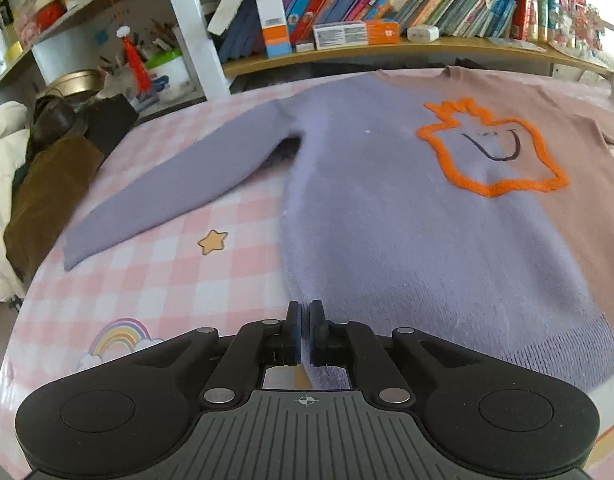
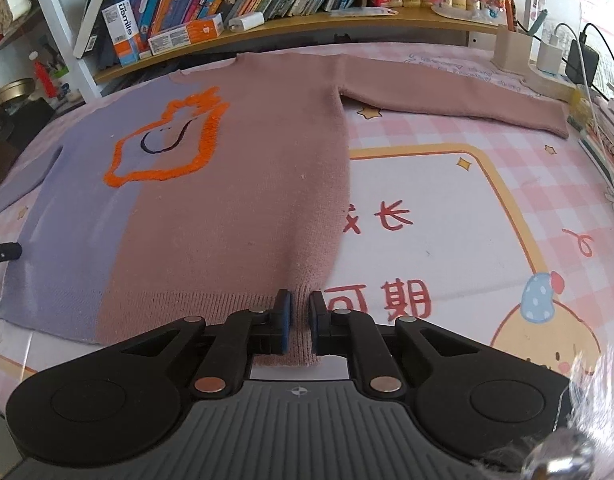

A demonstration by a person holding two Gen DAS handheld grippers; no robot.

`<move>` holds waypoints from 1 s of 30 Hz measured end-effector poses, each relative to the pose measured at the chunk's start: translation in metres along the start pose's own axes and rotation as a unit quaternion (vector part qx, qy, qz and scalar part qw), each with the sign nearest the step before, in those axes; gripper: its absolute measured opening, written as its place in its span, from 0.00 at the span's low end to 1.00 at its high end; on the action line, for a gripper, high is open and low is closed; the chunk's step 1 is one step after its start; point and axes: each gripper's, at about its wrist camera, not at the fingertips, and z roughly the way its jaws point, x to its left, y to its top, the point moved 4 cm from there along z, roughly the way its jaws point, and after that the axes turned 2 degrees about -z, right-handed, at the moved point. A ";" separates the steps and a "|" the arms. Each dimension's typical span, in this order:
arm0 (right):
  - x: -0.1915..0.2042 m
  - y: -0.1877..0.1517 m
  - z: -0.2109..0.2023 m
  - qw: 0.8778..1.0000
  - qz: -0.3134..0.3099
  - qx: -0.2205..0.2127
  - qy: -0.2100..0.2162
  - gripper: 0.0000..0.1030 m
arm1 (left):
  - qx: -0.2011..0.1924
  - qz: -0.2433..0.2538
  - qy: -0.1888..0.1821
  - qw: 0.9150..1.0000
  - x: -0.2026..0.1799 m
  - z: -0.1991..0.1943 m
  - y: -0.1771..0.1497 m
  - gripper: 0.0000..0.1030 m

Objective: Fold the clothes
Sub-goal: 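Pull the hem with both tools to straighten the sweater flat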

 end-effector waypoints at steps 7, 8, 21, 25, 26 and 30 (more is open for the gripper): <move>-0.003 0.004 0.002 1.000 -0.009 -0.002 -0.007 0.09 | 0.002 -0.004 0.007 1.000 -0.001 0.000 -0.001 0.05; -0.004 0.004 0.002 1.000 -0.007 -0.003 -0.006 0.09 | 0.002 -0.005 0.007 1.000 -0.002 0.000 -0.001 0.05; -0.007 0.004 0.000 1.000 -0.022 -0.005 -0.006 0.09 | -0.001 -0.013 0.012 1.000 -0.010 -0.002 -0.004 0.05; -0.012 0.004 -0.001 1.000 -0.013 -0.006 0.000 0.09 | -0.002 -0.009 0.018 1.000 -0.013 -0.002 -0.005 0.05; -0.012 0.004 -0.001 1.000 -0.015 -0.006 0.000 0.09 | -0.002 -0.009 0.017 1.000 -0.013 -0.002 -0.005 0.05; -0.011 0.004 -0.001 1.000 -0.016 -0.006 -0.002 0.09 | -0.003 -0.011 0.018 1.000 -0.013 -0.004 -0.007 0.06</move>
